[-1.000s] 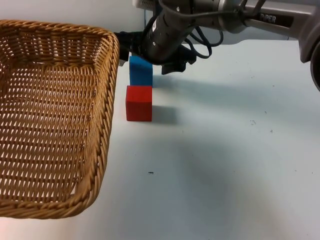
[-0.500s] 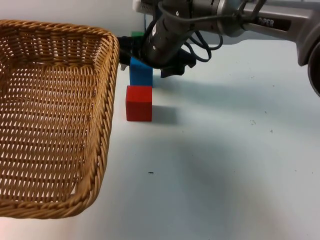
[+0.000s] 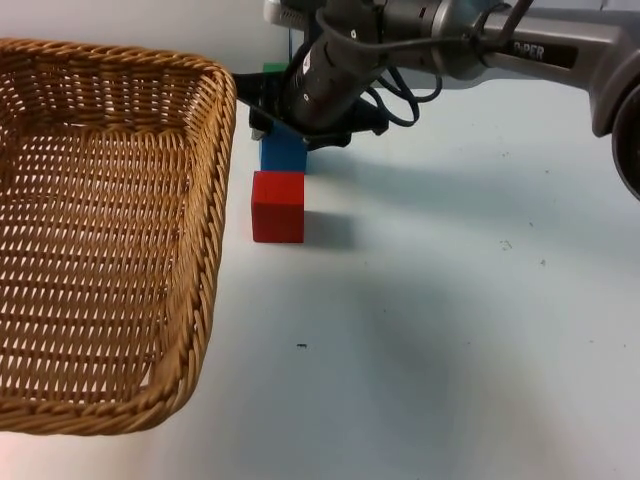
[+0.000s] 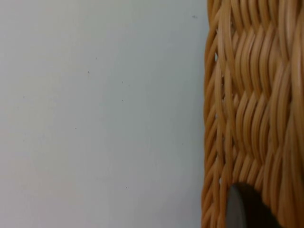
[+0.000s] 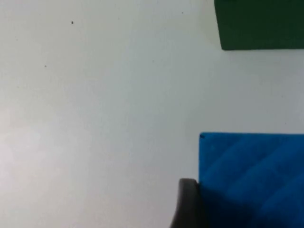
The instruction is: Pick up the basket with the left hand and place the blue cube into the basket with the right hand.
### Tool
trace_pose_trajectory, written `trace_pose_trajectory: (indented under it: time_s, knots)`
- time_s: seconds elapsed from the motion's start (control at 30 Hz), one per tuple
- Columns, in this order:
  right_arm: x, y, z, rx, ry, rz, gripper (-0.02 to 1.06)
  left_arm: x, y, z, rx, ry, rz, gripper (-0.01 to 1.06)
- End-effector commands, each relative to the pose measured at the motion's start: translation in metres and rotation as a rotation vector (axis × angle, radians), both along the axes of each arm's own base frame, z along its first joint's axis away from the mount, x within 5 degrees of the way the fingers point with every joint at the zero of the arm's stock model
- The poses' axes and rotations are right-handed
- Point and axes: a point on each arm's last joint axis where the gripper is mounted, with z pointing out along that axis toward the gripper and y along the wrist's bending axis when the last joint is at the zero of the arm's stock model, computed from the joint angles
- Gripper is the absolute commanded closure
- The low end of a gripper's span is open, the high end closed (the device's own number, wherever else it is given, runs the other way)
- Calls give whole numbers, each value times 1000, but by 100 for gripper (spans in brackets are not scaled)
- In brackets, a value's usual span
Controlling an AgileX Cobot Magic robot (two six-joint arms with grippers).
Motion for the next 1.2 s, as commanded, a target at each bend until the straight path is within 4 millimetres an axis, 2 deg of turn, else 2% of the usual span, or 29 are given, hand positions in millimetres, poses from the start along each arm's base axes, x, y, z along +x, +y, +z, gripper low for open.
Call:
trace_pose_trajectory:
  time_s: [0.0, 0.03, 0.07, 0.17, 0.4, 0.53, 0.57, 0.73, 0.77, 0.9, 0.93, 0.97, 1.0, 1.17]
  knots:
    - [1, 0, 3, 2, -15, 5, 71, 2, -2, 4, -27, -13, 15, 105]
    - [1, 0, 3, 3, -17, 5, 78, 2, -2, 4, -27, -13, 15, 105]
    - [1, 0, 3, 3, -17, 5, 78, 2, -2, 4, -27, -13, 15, 105]
    - [1, 0, 3, 1, -13, 4, 104, 2, -1, 4, -26, -14, 16, 105]
    - [1, -1, 21, -27, 16, 0, 105, 2, -1, 4, -22, -15, 17, 105]
    - [0, -2, 62, -123, -12, 105, 105, 2, -1, 4, -22, -15, 17, 105]
    - [0, -2, 62, -123, -12, 105, 105, 2, -1, 4, -22, -15, 17, 105]
    - [-10, -5, 146, -153, -151, 202, 105, 2, -1, 4, -21, -16, 18, 105]
    - [-10, -5, 146, -153, -151, 202, 105, 2, -1, 4, -21, -16, 18, 105]
    - [-23, -11, 207, -100, -267, 202, 105, 2, -1, 4, -21, -16, 18, 105]
    - [-23, -11, 207, -100, -267, 202, 105, 2, -1, 4, -21, -16, 18, 105]
    - [-30, -12, 227, -90, -302, 211, 105, 3, -1, 4, -23, -17, 19, 105]
    - [-35, -13, 238, -83, -317, 218, 105, 3, -1, 4, -23, -17, 19, 105]
    - [-54, -16, 273, -17, -340, 257, 105, 3, -1, 4, -22, -19, 22, 105]
